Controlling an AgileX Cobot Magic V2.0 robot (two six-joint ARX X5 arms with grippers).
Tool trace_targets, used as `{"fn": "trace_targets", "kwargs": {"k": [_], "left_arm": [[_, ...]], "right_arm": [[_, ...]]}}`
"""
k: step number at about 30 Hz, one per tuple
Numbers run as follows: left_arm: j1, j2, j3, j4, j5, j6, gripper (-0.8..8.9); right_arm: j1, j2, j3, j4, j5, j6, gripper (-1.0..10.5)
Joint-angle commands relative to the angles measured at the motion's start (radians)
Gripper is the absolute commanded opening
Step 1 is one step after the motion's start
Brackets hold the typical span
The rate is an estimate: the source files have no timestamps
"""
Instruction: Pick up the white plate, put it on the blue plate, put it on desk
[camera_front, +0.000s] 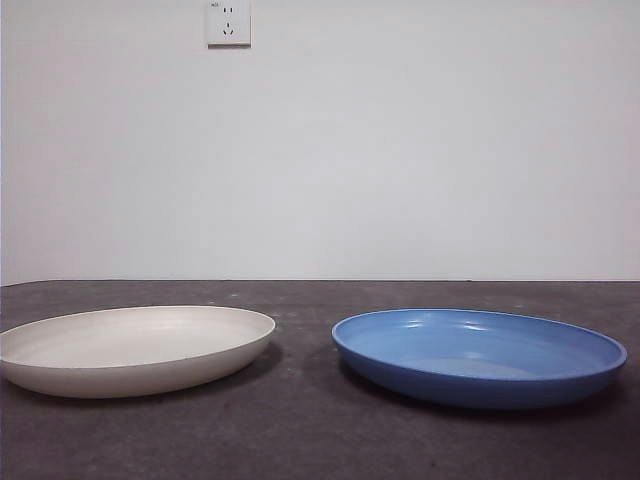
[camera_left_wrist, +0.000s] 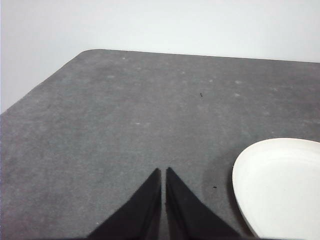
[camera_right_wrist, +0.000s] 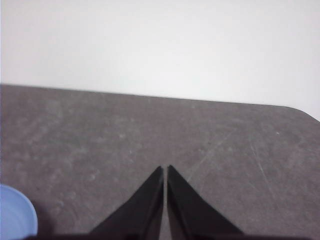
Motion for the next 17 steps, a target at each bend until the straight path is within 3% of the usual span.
{"fn": "trace_targets", "kwargs": {"k": [1,7,17], "left_arm": [[0.001,-0.002,-0.021,-0.003,-0.004,-0.020,0.17],[0.000,0.003,-0.017,0.020,0.048,-0.106,0.17],[-0.008,0.093,0.090,0.098,0.047,-0.240,0.17]], "right_arm": [[-0.001,-0.003,-0.005,0.002,-0.012,0.094,0.1],[-0.001,-0.002,-0.002,-0.050,-0.024,0.217,0.1],[0.000,0.090,0.079,-0.050,-0.048,0.397,0.1]]}}
